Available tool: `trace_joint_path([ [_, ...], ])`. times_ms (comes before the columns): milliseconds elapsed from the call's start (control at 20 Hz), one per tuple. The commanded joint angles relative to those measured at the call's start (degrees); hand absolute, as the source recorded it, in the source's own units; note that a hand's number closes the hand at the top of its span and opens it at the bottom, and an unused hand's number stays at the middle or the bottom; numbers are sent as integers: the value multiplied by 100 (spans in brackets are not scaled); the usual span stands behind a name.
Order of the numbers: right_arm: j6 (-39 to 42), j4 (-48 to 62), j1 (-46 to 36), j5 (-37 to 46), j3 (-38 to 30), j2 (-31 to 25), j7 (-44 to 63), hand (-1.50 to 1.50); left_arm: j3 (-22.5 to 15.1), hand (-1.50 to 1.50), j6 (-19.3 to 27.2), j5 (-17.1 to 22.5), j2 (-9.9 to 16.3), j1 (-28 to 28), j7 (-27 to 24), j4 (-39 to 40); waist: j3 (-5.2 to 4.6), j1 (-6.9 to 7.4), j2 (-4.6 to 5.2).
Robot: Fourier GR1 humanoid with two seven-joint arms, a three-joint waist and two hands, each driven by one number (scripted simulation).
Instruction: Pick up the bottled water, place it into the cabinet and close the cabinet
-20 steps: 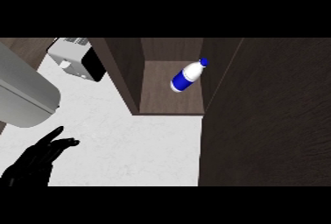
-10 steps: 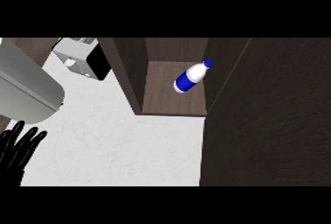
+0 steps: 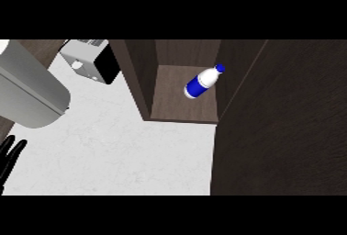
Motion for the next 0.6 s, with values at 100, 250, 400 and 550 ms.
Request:
trace_joint_path([
  [100,-758,-1187,-579,780,549,27,763,150,283,-150,-314,141,206,237,-60,88,-26,25,3],
  [250,-1151,-951,-980,820,917,253,941,150,455,-150,-464,223,339,375,-74,65,-11,142,-5],
  [400,-1565,-826,-1491,886,1199,406,1230,150,567,-150,-566,306,362,418,-101,122,-17,137,33],
  [550,-1918,-588,-2059,940,1620,682,1470,150,616,-150,-798,335,394,502,-165,225,-19,202,57],
])
